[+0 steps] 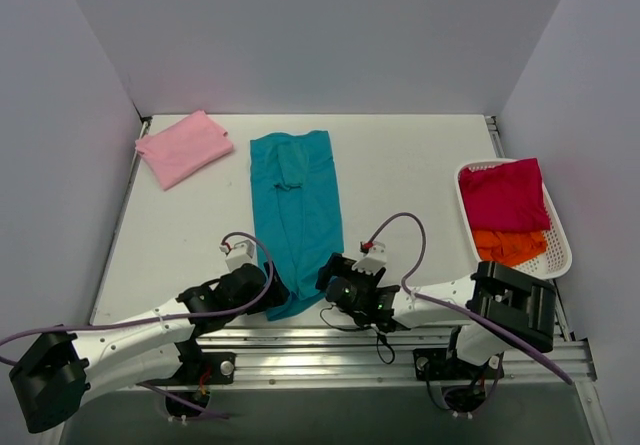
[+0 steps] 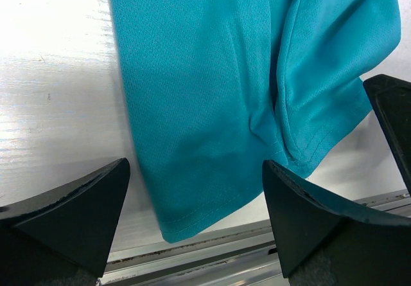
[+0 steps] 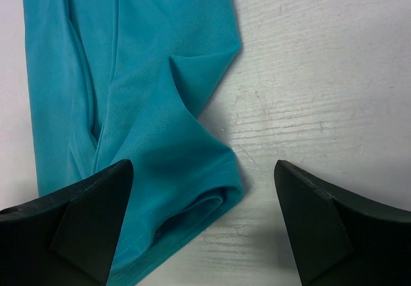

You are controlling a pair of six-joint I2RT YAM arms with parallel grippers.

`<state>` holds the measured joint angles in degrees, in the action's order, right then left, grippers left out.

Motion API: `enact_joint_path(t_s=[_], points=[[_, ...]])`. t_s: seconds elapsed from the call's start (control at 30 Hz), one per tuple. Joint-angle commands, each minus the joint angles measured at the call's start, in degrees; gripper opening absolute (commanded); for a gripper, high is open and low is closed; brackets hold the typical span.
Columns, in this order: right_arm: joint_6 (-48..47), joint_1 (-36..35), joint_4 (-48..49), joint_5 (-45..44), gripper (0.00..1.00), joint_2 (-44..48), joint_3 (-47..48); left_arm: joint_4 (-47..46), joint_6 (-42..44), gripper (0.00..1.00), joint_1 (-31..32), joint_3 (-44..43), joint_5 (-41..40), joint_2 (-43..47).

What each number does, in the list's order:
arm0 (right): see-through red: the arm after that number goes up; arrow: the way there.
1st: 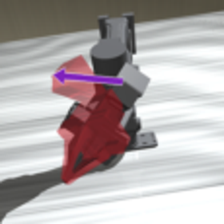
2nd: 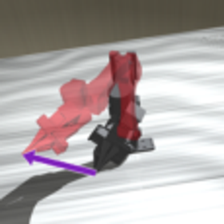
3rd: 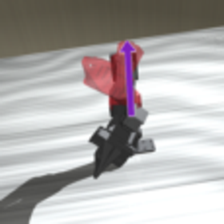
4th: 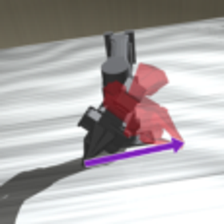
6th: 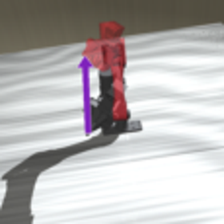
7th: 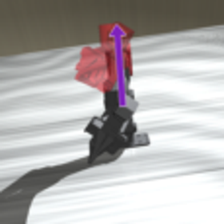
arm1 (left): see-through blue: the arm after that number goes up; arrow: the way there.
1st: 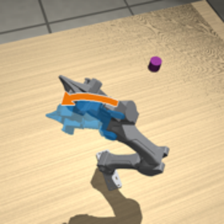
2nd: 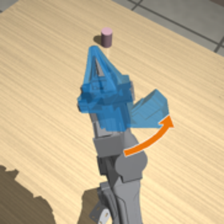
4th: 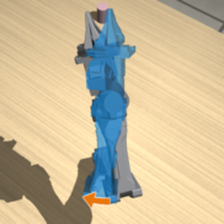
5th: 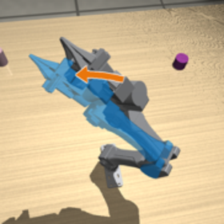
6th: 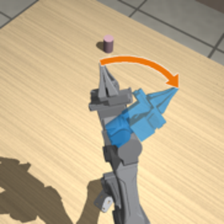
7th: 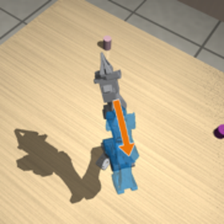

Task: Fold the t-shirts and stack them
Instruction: Fold the tshirt

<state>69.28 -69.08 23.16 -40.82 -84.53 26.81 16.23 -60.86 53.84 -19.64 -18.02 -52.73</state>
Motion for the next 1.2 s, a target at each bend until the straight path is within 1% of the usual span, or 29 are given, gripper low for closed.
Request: enact_joint_path(t_s=[0.0,0.1,0.13,0.17,0.23,0.27,0.37,0.4,0.43,0.5,0.53,0.57,0.77,1.0,1.17], points=[[0.25,-0.09,-2.33,3.99,0.87,-2.3,-0.35,1.0,-0.31,0.94,0.12,0.48,-0.44,-0.53],[0.25,-0.09,-1.63,4.34,0.83,-2.65,-0.79,1.08,-0.31,0.94,0.21,0.65,-0.44,-0.36],[0.25,0.0,-1.36,4.6,0.79,-2.57,-1.05,1.09,-0.4,0.94,0.12,0.65,-0.44,-0.27],[0.25,-0.09,-1.27,4.78,0.7,-2.83,-1.06,1.0,-0.4,0.94,0.12,0.74,-0.44,-0.18],[0.16,-0.09,-0.92,5.13,0.62,-3.36,-0.97,1.0,-0.4,0.94,0.21,0.83,-0.52,0.17],[0.16,-0.09,-0.92,5.22,0.5,-3.45,-0.97,1.0,-0.49,0.94,0.21,0.92,-0.52,0.17],[0.33,-0.09,-0.75,5.57,0.38,-4.06,-0.88,1.0,-0.4,0.94,0.21,0.92,-0.44,0.52],[0.33,0.0,-0.75,5.66,0.36,-4.15,-1.05,1.0,-0.4,0.94,0.21,0.92,-0.35,0.52],[0.59,-0.09,-0.83,5.66,0.26,-4.15,-1.06,1.0,-0.4,0.94,0.21,0.92,-0.44,0.52],[1.21,-0.09,-1.79,5.57,0.09,-4.24,-1.14,1.0,-0.49,0.94,0.21,0.92,-0.44,0.52],[1.47,-0.09,-2.15,5.49,0.03,-4.06,-1.06,1.0,-0.4,0.94,0.21,0.92,-0.44,0.52],[1.65,-0.09,-2.41,5.49,0.0,-3.98,-1.06,1.08,-0.4,0.94,0.21,0.92,-0.52,0.52],[3.49,-1.84,-6.71,3.56,0.0,-0.38,-2.2,2.48,-0.49,0.94,0.21,0.39,-0.79,1.22],[10.78,-8.86,-19.7,-0.49,0.0,7.8,-2.46,7.67,-0.23,0.94,0.3,-2.24,-2.72,3.07],[17.38,-12.92,-24.81,-2.33,0.0,10.97,-3.69,9.43,-0.49,0.94,0.65,-2.51,-2.72,4.65]])
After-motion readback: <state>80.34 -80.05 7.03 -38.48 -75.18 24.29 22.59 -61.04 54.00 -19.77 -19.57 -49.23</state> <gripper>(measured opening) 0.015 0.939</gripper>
